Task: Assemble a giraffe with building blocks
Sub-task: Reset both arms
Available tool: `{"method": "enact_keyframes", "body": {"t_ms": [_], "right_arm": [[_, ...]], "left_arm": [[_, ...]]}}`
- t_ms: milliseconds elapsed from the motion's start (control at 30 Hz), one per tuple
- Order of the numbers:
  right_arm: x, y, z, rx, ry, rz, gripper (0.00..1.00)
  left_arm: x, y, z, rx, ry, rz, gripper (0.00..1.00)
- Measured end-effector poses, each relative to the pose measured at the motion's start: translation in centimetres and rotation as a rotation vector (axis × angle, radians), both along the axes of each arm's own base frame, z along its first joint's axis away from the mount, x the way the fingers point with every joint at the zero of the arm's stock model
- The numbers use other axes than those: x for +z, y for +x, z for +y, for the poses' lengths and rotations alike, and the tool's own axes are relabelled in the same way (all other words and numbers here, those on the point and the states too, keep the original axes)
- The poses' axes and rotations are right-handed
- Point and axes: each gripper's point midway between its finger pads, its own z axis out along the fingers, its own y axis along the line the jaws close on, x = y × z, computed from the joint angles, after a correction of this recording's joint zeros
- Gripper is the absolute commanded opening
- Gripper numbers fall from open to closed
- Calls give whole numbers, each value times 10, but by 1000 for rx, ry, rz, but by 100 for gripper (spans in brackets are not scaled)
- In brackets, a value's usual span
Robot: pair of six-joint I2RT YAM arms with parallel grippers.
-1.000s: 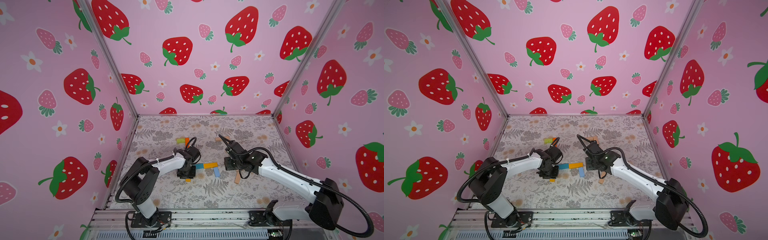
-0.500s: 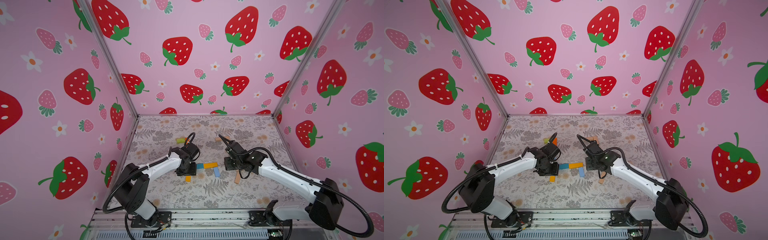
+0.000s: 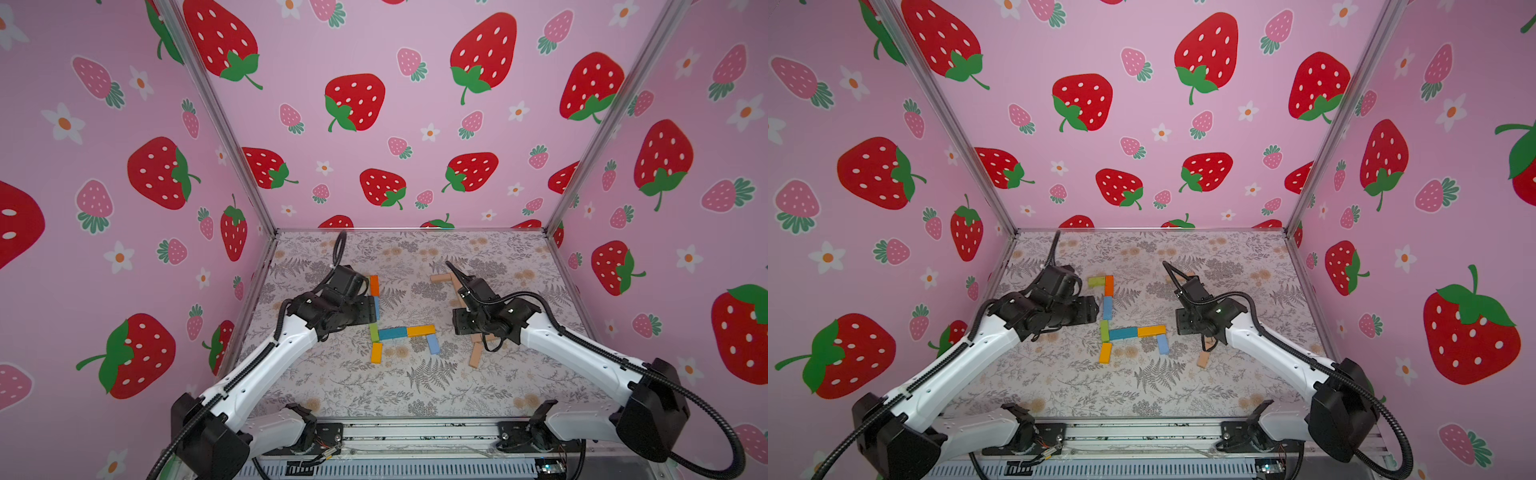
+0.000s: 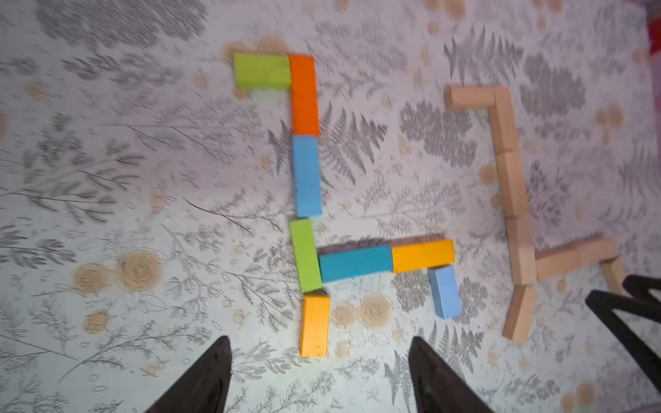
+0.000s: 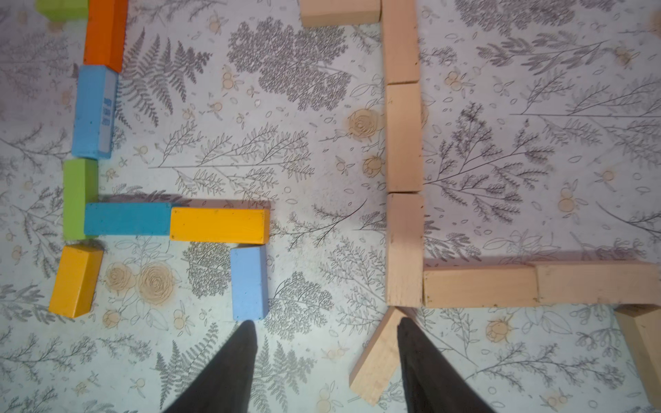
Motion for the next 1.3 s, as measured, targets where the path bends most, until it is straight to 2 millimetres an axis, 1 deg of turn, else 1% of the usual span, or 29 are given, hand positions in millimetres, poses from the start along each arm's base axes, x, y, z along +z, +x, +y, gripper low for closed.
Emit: {"method": "enact_keyframes", "body": {"t_ms": [67, 133, 167, 200, 267, 333, 400, 467, 500, 567, 667, 733, 833, 933, 1033, 1133, 1233, 1300], "right_arm": [[8, 12, -18, -27, 20, -58, 70], [20, 21, -36, -49, 29, -132, 74], [29, 26, -47, -64, 29, -182, 76], [36, 31, -57, -78, 27, -228, 77], [49, 40, -80, -115, 15, -323, 80], [56, 46, -104, -162, -11, -400, 83], [56, 51, -130, -214, -58, -457, 85], [48, 54, -156, -269, -122, -495, 87], [43, 55, -165, -290, -146, -502, 87], [30, 57, -185, -335, -204, -505, 88], [11, 61, -209, -397, -264, -498, 89], [-3, 64, -220, -429, -292, -487, 89], [-24, 69, -232, -461, -323, -467, 89], [-43, 74, -237, -468, -337, -453, 90], [-55, 79, -239, -465, -345, -450, 91], [-53, 88, -238, -453, -340, -483, 91], [-52, 97, -236, -434, -328, -516, 91], [-55, 104, -234, -418, -314, -529, 91]], "left_arm": [[10, 8, 35, 93, 2, -78, 86], [12, 12, 67, 180, 13, -134, 89], [11, 13, 85, 226, 25, -159, 90], [9, 14, 98, 263, 30, -177, 92], [1, 13, 128, 355, 51, -212, 93], [-8, 11, 151, 433, 57, -236, 93], [-19, 7, 174, 512, 61, -256, 93], [-28, 1, 193, 583, 73, -275, 93], [-32, 0, 198, 606, 80, -282, 93], [-37, -1, 205, 640, 91, -288, 94], [-37, 3, 212, 682, 100, -323, 94], [-40, 4, 216, 710, 107, -342, 95], [-51, 4, 220, 737, 131, -341, 96], [-63, 9, 217, 734, 165, -327, 97], [-74, 16, 206, 692, 215, -332, 96], [-85, 21, 197, 645, 267, -338, 96], [-98, 24, 195, 621, 310, -344, 96], [-107, 24, 195, 606, 333, -346, 95]]}}
